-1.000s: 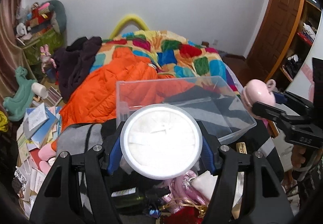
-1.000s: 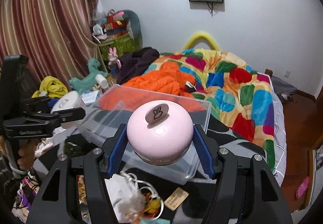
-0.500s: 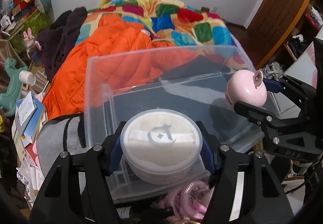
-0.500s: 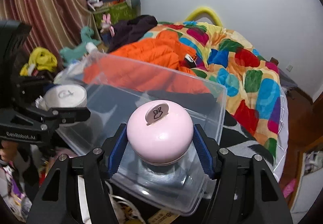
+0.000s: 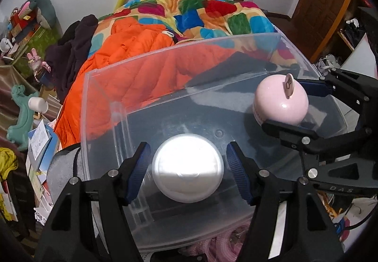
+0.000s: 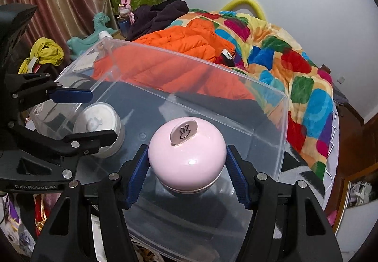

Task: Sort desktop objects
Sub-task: 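Carry the white jar and pink compact into the clear box and release both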

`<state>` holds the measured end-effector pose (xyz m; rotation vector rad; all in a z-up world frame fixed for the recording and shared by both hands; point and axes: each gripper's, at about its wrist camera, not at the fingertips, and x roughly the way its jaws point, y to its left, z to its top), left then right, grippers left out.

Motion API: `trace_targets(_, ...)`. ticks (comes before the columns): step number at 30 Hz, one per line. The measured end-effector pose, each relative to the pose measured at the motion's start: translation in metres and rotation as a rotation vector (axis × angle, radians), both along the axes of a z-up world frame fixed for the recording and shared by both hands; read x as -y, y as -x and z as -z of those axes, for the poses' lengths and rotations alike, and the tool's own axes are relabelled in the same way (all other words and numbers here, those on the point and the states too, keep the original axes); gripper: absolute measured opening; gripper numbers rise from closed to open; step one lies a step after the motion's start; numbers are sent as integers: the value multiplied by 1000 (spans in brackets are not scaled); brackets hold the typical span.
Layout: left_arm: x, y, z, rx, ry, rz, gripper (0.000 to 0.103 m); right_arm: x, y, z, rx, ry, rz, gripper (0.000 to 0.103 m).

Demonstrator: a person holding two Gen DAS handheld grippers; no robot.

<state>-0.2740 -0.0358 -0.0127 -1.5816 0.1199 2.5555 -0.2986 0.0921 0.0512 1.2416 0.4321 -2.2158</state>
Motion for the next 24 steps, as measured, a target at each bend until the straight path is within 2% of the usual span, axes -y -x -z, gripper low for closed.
trace_targets(6, 9, -6, -6, -12, -43, -19, 75, -3, -13, -6, -73, -7, 37, 60)
trace_targets(15, 5, -36, -30, -87, -25, -4, 77, -14, -49, -30, -144, 10, 25, 67)
trace_targets(17, 3, -46, -40, -115, -14, 0, 82, -17, -60, -37, -166, 15, 23, 69)
trace_targets(21, -1, -68, -57, -175, 15, 2, 84, -25, -81, -48, -196, 38, 10, 73)
trace_targets(24, -2, -87, -69, -200, 9, 14, 88, -32, -96, -56, -212, 51, 4, 76)
